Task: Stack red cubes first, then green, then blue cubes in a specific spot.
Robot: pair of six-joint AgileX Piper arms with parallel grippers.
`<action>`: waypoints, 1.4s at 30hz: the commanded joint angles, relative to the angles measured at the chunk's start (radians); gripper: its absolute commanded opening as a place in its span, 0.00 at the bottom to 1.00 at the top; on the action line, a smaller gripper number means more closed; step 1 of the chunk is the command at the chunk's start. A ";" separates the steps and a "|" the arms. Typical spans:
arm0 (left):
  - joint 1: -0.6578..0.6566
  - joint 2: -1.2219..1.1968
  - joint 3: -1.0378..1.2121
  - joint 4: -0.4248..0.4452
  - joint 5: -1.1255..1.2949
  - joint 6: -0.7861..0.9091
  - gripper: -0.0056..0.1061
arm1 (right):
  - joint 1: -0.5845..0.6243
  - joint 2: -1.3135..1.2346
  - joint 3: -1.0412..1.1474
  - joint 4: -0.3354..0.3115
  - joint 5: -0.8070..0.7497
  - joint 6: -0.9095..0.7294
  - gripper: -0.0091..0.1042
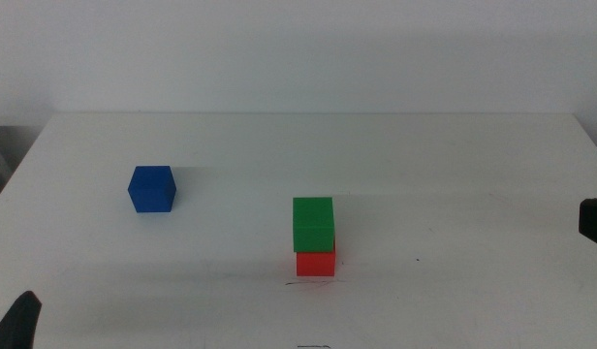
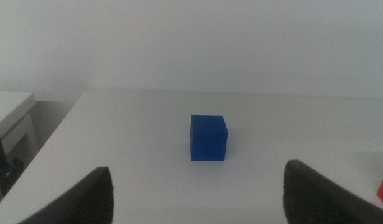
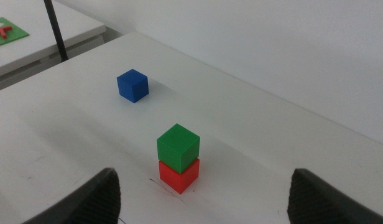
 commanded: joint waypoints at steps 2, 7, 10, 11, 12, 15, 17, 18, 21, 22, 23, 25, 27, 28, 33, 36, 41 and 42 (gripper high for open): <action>0.003 0.022 -0.041 -0.025 -0.079 -0.018 0.89 | -0.010 0.006 -0.023 -0.001 -0.072 -0.012 0.77; 0.002 0.281 -0.272 -0.010 0.063 -0.009 0.89 | -0.010 0.006 -0.023 -0.001 -0.072 -0.012 0.77; 0.002 0.432 -0.430 -0.010 0.209 -0.009 0.89 | -0.010 0.006 -0.023 -0.001 -0.072 -0.012 0.77; 0.002 0.481 -0.482 -0.010 0.271 -0.009 0.89 | -0.010 0.006 -0.023 -0.001 -0.072 -0.012 0.77; 0.002 0.531 -0.532 -0.011 0.336 -0.009 0.89 | -0.010 0.006 -0.023 -0.001 -0.072 -0.012 0.77; 0.002 0.658 -0.653 -0.015 0.524 -0.009 0.89 | -0.010 0.006 -0.023 -0.001 -0.072 -0.012 0.77; 0.002 0.731 -0.714 -0.015 0.636 -0.009 0.89 | -0.010 0.006 -0.023 -0.001 -0.072 -0.012 0.77; 0.002 0.767 -0.741 -0.015 0.691 -0.009 0.89 | -0.010 0.006 -0.023 -0.001 -0.072 -0.012 0.77; 0.002 0.859 -0.805 -0.015 0.792 -0.009 0.89 | -0.010 0.006 -0.023 -0.001 -0.072 -0.012 0.77; 0.002 0.886 -0.818 -0.015 0.808 -0.009 0.89 | -0.010 0.006 -0.023 -0.001 -0.072 -0.012 0.77; 0.002 0.910 -0.827 -0.015 0.817 -0.009 0.89 | -0.010 0.006 -0.023 -0.001 -0.072 -0.012 0.77; 0.002 0.952 -0.840 -0.020 0.805 -0.009 0.89 | -0.010 0.006 -0.023 -0.001 -0.072 -0.012 0.77; 0.002 0.989 -0.853 -0.046 0.794 -0.022 0.89 | -0.010 0.006 -0.023 -0.001 -0.072 -0.012 0.77; 0.002 1.011 -0.861 -0.060 0.791 -0.032 0.89 | -0.010 0.006 -0.023 -0.001 -0.072 -0.012 0.77; 0.002 1.144 -0.940 -0.063 0.794 -0.013 0.89 | -0.010 0.006 -0.023 -0.001 -0.072 -0.012 0.77; 0.002 1.265 -1.055 -0.061 0.807 0.005 0.89 | -0.010 0.006 -0.023 -0.001 -0.072 -0.012 0.77; 0.002 1.491 -1.281 -0.028 0.819 0.032 0.89 | -0.010 0.006 -0.023 -0.001 -0.072 -0.012 0.77; 0.002 1.539 -1.324 -0.024 0.821 0.041 0.89 | -0.010 0.006 -0.023 -0.001 -0.072 -0.012 0.77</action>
